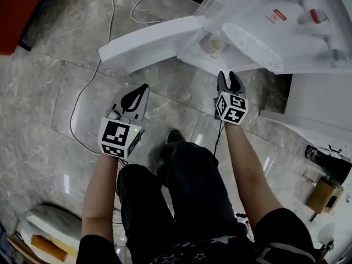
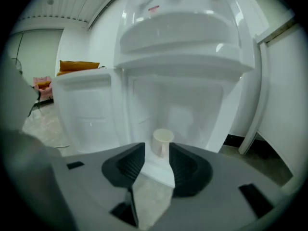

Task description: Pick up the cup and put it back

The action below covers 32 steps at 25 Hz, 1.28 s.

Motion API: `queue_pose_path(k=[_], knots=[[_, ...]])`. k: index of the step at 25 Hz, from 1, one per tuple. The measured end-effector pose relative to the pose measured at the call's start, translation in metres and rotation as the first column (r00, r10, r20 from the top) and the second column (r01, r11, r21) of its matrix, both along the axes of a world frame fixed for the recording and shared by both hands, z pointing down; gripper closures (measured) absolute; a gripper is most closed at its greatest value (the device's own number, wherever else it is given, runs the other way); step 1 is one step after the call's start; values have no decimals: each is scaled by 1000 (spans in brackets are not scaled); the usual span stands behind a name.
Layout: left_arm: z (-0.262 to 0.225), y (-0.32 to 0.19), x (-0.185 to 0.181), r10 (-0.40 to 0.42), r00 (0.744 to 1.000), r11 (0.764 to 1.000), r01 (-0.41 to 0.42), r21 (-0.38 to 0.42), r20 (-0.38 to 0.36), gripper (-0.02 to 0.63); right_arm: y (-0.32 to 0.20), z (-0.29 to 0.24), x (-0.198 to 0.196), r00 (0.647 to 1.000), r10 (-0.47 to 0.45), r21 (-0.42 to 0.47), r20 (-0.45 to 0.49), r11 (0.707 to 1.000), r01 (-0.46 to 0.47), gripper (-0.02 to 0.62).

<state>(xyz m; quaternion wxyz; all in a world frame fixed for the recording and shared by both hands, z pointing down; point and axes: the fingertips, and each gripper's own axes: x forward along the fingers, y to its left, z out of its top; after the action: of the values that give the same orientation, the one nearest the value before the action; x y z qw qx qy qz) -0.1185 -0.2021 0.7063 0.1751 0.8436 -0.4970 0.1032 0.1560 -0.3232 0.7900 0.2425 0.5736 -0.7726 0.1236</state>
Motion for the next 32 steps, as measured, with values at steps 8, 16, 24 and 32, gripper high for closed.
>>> queue_pose_path(k=[8, 16, 24, 32], knots=[[-110, 90, -8, -25, 1000, 993, 24, -116, 0, 597, 82, -149, -36, 994, -104, 8, 44, 995, 104, 523], [-243, 151, 1, -59, 998, 994, 56, -94, -30, 597, 142, -287, -56, 982, -136, 30, 128, 991, 133, 589], [-338, 257, -5, -44, 999, 994, 45, -100, 3, 597, 226, -414, -66, 980, -91, 82, 175, 994, 78, 589], [-428, 310, -8, -57, 998, 998, 56, -38, -25, 597, 328, -511, -48, 972, -52, 120, 227, 992, 25, 590]])
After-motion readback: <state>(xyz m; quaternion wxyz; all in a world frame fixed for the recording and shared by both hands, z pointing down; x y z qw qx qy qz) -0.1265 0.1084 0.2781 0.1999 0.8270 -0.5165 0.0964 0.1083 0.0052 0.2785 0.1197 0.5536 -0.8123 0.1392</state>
